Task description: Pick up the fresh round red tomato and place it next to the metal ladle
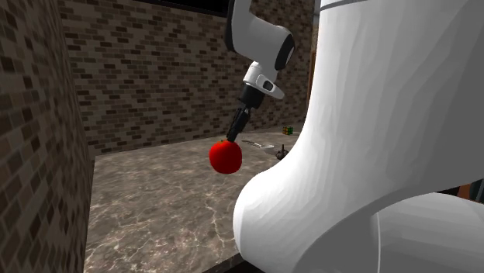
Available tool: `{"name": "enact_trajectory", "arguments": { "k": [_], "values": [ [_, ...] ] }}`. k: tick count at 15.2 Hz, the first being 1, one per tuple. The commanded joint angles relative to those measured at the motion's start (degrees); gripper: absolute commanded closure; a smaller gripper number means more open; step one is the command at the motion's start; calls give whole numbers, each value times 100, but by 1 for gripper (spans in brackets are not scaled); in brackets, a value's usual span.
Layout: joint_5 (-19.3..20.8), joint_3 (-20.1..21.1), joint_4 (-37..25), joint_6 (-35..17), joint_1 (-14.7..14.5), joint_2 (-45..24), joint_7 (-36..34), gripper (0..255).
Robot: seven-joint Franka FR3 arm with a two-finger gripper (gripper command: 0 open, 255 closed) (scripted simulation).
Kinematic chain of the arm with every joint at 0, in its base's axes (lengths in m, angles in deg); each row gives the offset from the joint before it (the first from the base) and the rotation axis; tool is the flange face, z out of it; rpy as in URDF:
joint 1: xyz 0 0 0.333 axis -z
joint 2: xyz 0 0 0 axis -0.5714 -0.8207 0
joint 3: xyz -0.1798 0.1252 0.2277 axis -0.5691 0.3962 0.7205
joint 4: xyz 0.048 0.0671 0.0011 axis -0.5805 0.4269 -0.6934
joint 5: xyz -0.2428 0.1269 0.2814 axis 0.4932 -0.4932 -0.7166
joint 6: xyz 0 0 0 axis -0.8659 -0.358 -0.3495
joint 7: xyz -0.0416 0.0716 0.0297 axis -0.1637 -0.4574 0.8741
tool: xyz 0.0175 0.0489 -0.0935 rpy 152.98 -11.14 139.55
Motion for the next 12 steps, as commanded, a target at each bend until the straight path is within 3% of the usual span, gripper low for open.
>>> {"name": "enact_trajectory", "arguments": {
  "k": [1,12],
  "values": [
    [15,-25,-107,155,9,55,-53,255],
    [90,-138,-770,927,47,222,-361,255]
  ]
}}
